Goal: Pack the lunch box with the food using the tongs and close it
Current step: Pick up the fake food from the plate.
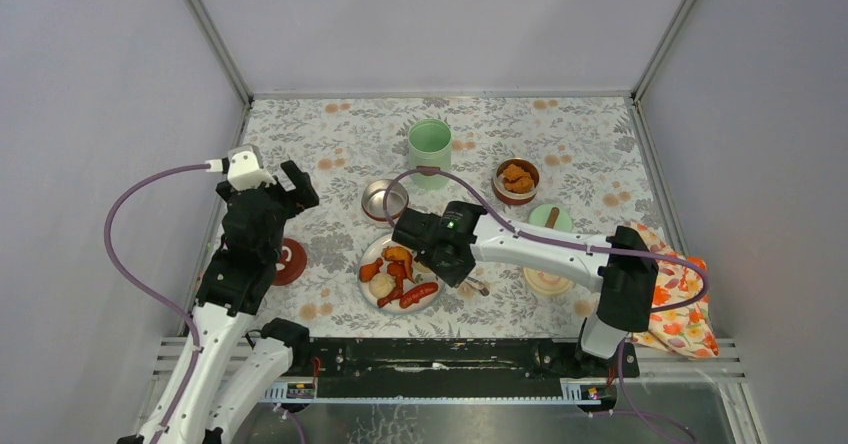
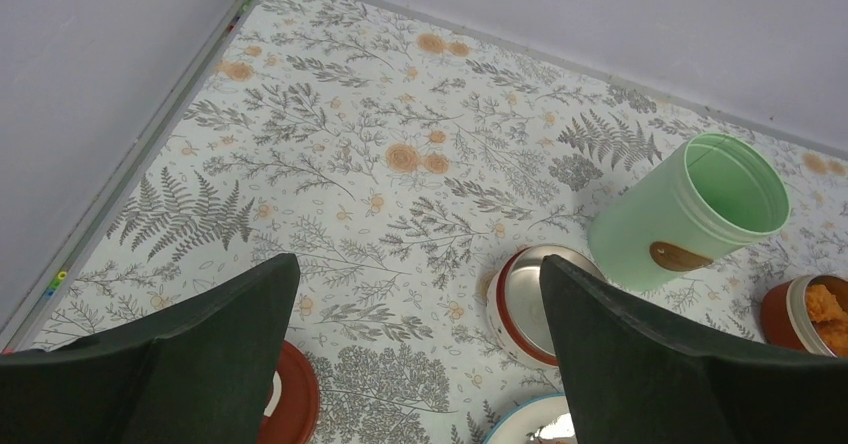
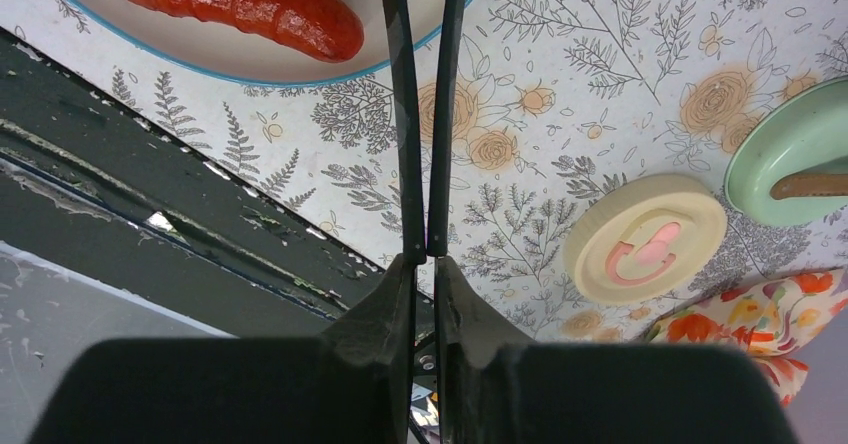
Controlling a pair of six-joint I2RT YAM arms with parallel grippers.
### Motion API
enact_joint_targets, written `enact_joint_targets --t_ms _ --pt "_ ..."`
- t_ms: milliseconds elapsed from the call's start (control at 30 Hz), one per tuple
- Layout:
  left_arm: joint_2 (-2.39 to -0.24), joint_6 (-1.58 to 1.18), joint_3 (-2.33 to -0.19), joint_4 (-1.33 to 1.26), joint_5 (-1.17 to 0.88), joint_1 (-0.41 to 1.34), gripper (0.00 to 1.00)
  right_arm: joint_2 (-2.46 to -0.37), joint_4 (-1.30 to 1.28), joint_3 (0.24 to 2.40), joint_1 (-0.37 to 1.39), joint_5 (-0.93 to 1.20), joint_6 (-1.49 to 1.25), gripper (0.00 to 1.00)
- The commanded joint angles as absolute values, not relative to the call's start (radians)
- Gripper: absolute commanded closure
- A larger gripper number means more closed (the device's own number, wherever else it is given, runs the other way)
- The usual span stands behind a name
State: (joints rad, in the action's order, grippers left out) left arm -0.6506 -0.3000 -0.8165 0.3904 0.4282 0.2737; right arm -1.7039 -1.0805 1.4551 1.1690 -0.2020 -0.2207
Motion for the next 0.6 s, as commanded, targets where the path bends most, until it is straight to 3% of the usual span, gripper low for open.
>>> enact_joint_targets --t_ms 0,333,567 --pt "-0.620 -0.295 -0.796 0.288 0.470 0.265 0.02 -1.659 -1.119 1.513 1.180 -0.229 -0.219 0.90" --pt "-0.597 -0.286 -0.784 0.292 0.465 0.259 0.02 -1.634 -1.162 1.629 1.180 -0.307 -0.194 0.89" --pt "-0.591 -0.302 -0.781 0.292 0.429 0.252 0.02 -1.733 -1.117 1.775 1.147 -0.354 -0.113 0.87"
